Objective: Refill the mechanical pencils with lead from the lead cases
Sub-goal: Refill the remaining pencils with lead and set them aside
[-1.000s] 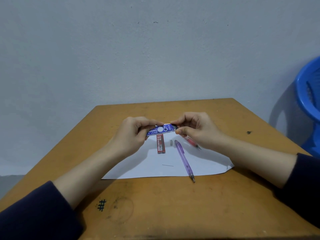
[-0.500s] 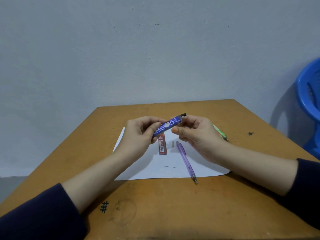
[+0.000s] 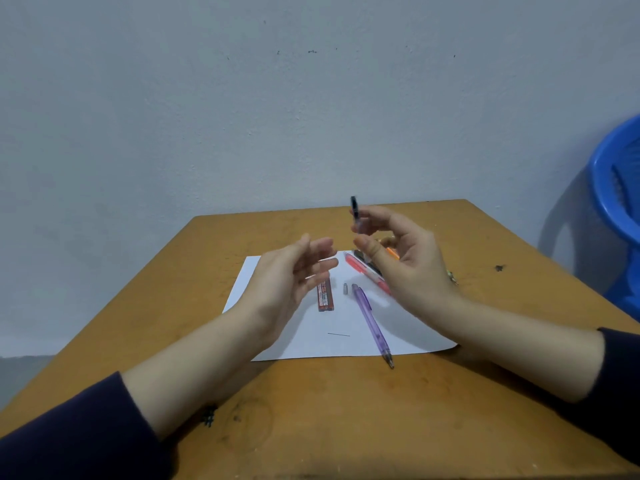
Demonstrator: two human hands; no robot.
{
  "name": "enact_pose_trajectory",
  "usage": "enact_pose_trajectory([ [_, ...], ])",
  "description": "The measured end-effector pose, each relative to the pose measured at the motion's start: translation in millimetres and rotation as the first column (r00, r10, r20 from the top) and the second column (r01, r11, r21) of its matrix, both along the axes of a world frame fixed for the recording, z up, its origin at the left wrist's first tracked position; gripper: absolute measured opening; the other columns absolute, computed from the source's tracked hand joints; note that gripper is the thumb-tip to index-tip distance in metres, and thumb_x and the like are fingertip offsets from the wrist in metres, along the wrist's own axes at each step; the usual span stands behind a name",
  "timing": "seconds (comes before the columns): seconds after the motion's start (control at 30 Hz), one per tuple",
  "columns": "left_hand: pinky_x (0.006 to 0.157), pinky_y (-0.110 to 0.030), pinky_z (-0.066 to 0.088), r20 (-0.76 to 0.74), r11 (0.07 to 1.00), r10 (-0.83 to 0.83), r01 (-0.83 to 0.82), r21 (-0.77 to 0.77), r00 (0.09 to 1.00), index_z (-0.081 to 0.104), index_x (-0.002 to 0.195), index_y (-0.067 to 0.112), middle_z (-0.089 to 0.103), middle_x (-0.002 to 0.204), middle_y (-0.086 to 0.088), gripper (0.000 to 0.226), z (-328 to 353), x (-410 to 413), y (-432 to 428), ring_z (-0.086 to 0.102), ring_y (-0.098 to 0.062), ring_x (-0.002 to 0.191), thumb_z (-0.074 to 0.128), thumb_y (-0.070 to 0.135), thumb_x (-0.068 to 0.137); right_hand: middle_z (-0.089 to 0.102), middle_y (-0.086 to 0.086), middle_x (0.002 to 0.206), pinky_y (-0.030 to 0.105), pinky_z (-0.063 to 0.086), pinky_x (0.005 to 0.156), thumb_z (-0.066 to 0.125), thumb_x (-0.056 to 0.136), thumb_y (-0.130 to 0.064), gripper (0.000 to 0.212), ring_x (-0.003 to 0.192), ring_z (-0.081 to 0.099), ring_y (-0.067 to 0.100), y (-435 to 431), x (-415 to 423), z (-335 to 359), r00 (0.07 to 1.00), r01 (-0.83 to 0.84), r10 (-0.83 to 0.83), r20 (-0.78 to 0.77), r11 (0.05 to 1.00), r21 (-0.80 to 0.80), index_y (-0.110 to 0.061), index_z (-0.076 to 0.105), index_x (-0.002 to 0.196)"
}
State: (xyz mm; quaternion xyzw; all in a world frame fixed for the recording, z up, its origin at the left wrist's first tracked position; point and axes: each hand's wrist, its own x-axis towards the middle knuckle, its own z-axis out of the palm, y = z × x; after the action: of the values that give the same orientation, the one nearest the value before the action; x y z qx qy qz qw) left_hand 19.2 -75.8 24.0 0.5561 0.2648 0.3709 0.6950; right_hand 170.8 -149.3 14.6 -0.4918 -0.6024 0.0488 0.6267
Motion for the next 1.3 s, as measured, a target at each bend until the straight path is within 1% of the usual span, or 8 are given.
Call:
enact_pose_trajectory([
  [0.13, 0.095, -0.040, 0.050, 0.167, 0.944, -0.085, 0.133, -0.302, 0.982, 0.062, 0.104, -0.007, 0.066, 0.111, -0.026, 0.045, 8.4, -4.1, -4.5, 0.064, -0.037, 0.108, 0.038, 0.031, 0.100, 0.059, 0.002, 0.103, 0.020, 0.043, 0.084, 0.060, 0.086, -0.006, 0.035, 0.098, 0.055, 0.016, 8.3, 12.3, -8.1, 0.893, 0.157, -0.185, 0.410, 0.982, 0.102, -0.018, 0.065, 0.118],
  [0.23, 0.090, -0.048, 0.052, 0.290, 0.882, -0.110, 0.228, -0.413, 0.951, 0.053, 0.114, -0.016, 0.061, 0.112, -0.036, 0.052, 14.6, -7.7, -7.1, 0.061, -0.048, 0.106, 0.037, 0.032, 0.100, 0.056, 0.009, 0.097, 0.010, 0.035, 0.084, 0.064, 0.079, 0.006, 0.041, 0.094, 0.046, 0.014, 17.5, 23.2, -13.3, 0.781, 0.205, -0.280, 0.558, 0.959, 0.195, -0.011, 0.067, 0.116],
  [0.37, 0.086, -0.052, 0.051, 0.324, 0.854, -0.124, 0.267, -0.447, 0.938, 0.050, 0.117, -0.019, 0.061, 0.112, -0.037, 0.054, 20.0, -10.8, -7.4, 0.060, -0.051, 0.105, 0.034, 0.031, 0.101, 0.058, 0.011, 0.098, 0.010, 0.034, 0.087, 0.068, 0.076, 0.012, 0.043, 0.098, 0.047, 0.018, 22.4, 31.3, -13.1, 0.729, 0.210, -0.321, 0.604, 0.946, 0.249, -0.009, 0.069, 0.114],
  [0.5, 0.083, -0.053, 0.052, 0.331, 0.838, -0.114, 0.270, -0.474, 0.937, 0.050, 0.115, -0.019, 0.060, 0.111, -0.038, 0.054, 20.5, -11.2, -5.3, 0.060, -0.052, 0.102, 0.034, 0.031, 0.101, 0.062, 0.012, 0.103, 0.033, 0.048, 0.084, 0.059, 0.087, 0.000, 0.033, 0.099, 0.052, 0.024, 19.7, 34.7, -7.9, 0.661, 0.148, -0.317, 0.681, 0.944, 0.296, -0.008, 0.065, 0.119],
  [0.6, 0.083, -0.052, 0.052, 0.306, 0.841, -0.120, 0.260, -0.475, 0.944, 0.051, 0.116, -0.017, 0.061, 0.111, -0.037, 0.054, 19.0, -10.7, -4.1, 0.061, -0.051, 0.102, 0.035, 0.032, 0.101, 0.065, 0.011, 0.104, 0.040, 0.049, 0.081, 0.057, 0.091, -0.005, 0.029, 0.097, 0.057, 0.027, 19.0, 38.6, -5.3, 0.620, 0.111, -0.326, 0.714, 0.937, 0.332, -0.008, 0.064, 0.119],
  [0.8, 0.086, -0.050, 0.051, 0.282, 0.849, -0.148, 0.268, -0.455, 0.948, 0.052, 0.117, -0.016, 0.062, 0.113, -0.034, 0.055, 18.2, -10.8, -5.0, 0.062, -0.048, 0.104, 0.034, 0.033, 0.101, 0.067, 0.013, 0.099, 0.041, 0.049, 0.074, 0.065, 0.086, 0.003, 0.027, 0.093, 0.061, 0.029, 22.6, 45.4, -5.7, 0.554, 0.089, -0.372, 0.745, 0.916, 0.392, -0.009, 0.071, 0.109],
  [0.93, 0.088, -0.051, 0.050, 0.271, 0.851, -0.143, 0.258, -0.457, 0.952, 0.052, 0.118, -0.016, 0.061, 0.114, -0.035, 0.054, 18.2, -10.3, -4.8, 0.061, -0.048, 0.106, 0.034, 0.032, 0.101, 0.066, 0.013, 0.099, 0.041, 0.049, 0.076, 0.063, 0.087, 0.005, 0.035, 0.094, 0.061, 0.030, 23.2, 45.4, -4.8, 0.544, 0.063, -0.374, 0.751, 0.911, 0.408, -0.009, 0.065, 0.119],
  [1.3, 0.087, -0.051, 0.051, 0.275, 0.849, -0.153, 0.269, -0.456, 0.949, 0.052, 0.116, -0.018, 0.061, 0.114, -0.036, 0.054, 18.2, -10.3, -4.0, 0.061, -0.049, 0.104, 0.035, 0.031, 0.100, 0.066, 0.015, 0.099, 0.041, 0.048, 0.074, 0.070, 0.079, 0.009, 0.038, 0.092, 0.062, 0.032, 24.4, 47.4, -5.7, 0.486, 0.083, -0.421, 0.766, 0.894, 0.439, -0.012, 0.071, 0.110],
])
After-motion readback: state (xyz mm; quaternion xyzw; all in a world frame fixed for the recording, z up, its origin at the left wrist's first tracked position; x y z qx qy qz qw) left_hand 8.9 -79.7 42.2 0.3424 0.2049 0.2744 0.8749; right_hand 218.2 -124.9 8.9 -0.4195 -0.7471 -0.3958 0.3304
